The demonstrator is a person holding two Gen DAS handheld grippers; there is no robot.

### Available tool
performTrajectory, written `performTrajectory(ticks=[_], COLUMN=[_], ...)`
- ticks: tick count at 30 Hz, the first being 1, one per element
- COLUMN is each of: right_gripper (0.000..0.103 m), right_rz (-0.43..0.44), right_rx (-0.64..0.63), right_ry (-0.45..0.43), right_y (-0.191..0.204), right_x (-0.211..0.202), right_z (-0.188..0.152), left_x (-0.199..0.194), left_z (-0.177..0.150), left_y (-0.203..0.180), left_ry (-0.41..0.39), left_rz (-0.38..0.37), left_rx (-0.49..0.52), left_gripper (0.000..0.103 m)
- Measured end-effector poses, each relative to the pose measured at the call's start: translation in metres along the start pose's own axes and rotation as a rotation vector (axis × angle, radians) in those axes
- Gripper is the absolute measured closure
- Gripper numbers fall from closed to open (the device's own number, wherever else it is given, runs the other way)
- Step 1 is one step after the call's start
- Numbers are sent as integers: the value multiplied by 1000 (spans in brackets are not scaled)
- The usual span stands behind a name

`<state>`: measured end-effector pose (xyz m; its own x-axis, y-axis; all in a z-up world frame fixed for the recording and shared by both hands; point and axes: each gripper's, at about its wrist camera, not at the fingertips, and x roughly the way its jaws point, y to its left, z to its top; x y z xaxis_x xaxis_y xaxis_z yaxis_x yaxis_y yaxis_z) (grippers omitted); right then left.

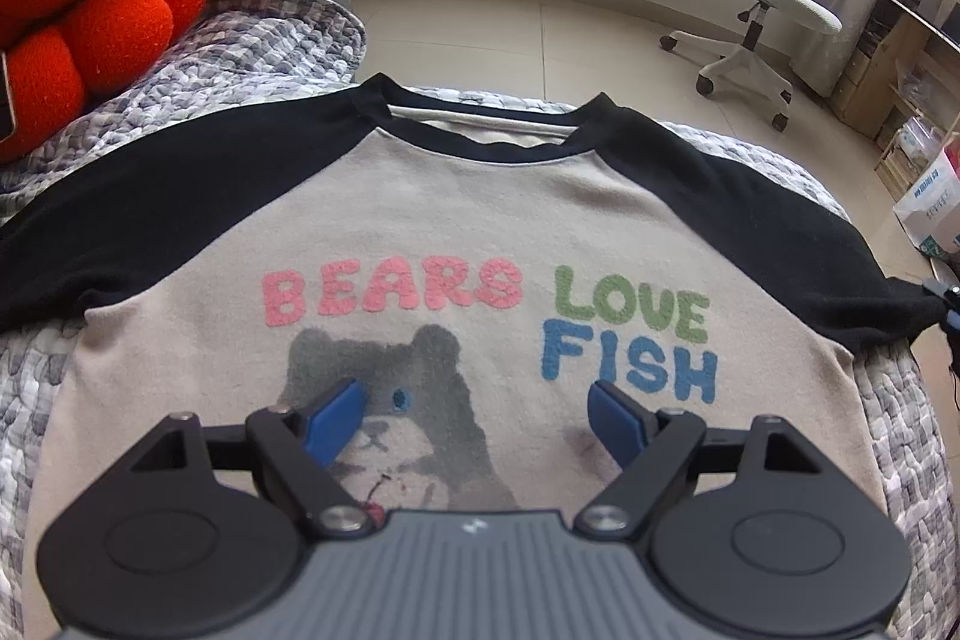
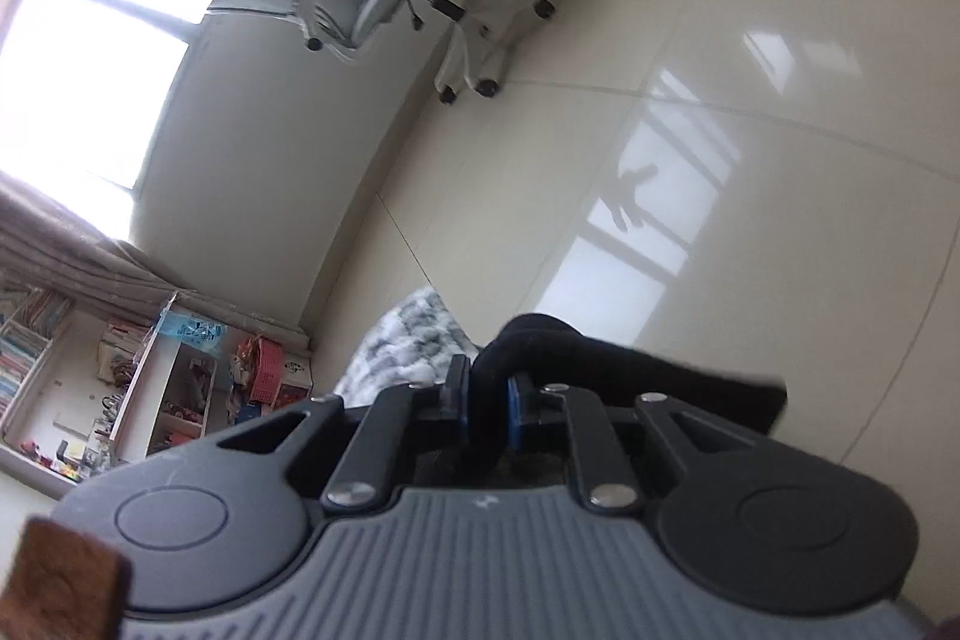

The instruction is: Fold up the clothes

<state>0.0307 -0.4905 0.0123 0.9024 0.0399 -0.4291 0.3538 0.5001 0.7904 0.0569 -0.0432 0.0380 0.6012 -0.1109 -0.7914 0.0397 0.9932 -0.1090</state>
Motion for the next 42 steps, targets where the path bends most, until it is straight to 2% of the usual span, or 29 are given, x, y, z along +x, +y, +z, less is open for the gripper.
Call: performTrajectory(ticks=[3,5,7,9,11,12,13,14,16,17,19,21,26,30,31,32,34,35,36,38,40,42], right_gripper=[88,88,88,87,90,90,90,89,82,79,63,58,56,56,56,56,56,56,56,56,56,56], right_rz=[101,193,310,409,449,436,412,389,381,384,384,379,341,294,297,302,284,277,283,308,333,330], right_rx=[-228,-516,-877,-1251,-1565,-1681,-1733,-1730,-1655,-1616,-1606,-1632,-1661,-1702,-1709,-1715,-1708,-1694,-1671,-1624,-1586,-1572], right_ry=[-155,-243,-253,-165,-33,31,87,142,222,241,237,266,328,437,455,468,459,453,452,459,487,499], right_y=[66,122,172,202,203,198,193,189,187,188,192,195,189,182,181,179,179,180,181,184,185,184], right_x=[-21,-39,-52,-55,-53,-47,-38,-30,-26,-27,-33,-37,-51,-39,-38,-37,-36,-36,-38,-43,-46,-46], right_z=[-4,-31,-82,-148,-211,-238,-254,-262,-264,-261,-258,-253,-247,-254,-257,-260,-262,-262,-259,-253,-247,-239], left_x=[-4,-11,-20,-28,-33,-35,-36,-37,-39,-39,-38,-36,-29,-18,-14,-10,-6,-5,-5,-7,-16,-33], left_z=[4,7,11,14,14,14,13,12,10,9,9,10,12,14,14,14,13,13,13,12,12,11], left_y=[14,30,48,69,92,103,112,119,132,137,145,149,142,129,126,123,118,116,116,121,130,142], left_ry=[-12,-43,-84,-126,-152,-160,-166,-170,-177,-177,-177,-173,-138,-110,-97,-79,-72,-76,-77,-82,-115,-181], left_rz=[-6,-10,-5,27,40,37,35,37,38,34,21,1,-70,-79,-77,-73,-54,-41,-33,-44,-52,-71], left_rx=[-86,-155,-223,-292,-377,-414,-443,-463,-498,-508,-518,-513,-458,-384,-361,-335,-279,-250,-230,-249,-291,-339], left_gripper=[23,24,24,24,24,24,24,24,24,24,24,24,23,27,37,53,65,79,89,96,97,97])
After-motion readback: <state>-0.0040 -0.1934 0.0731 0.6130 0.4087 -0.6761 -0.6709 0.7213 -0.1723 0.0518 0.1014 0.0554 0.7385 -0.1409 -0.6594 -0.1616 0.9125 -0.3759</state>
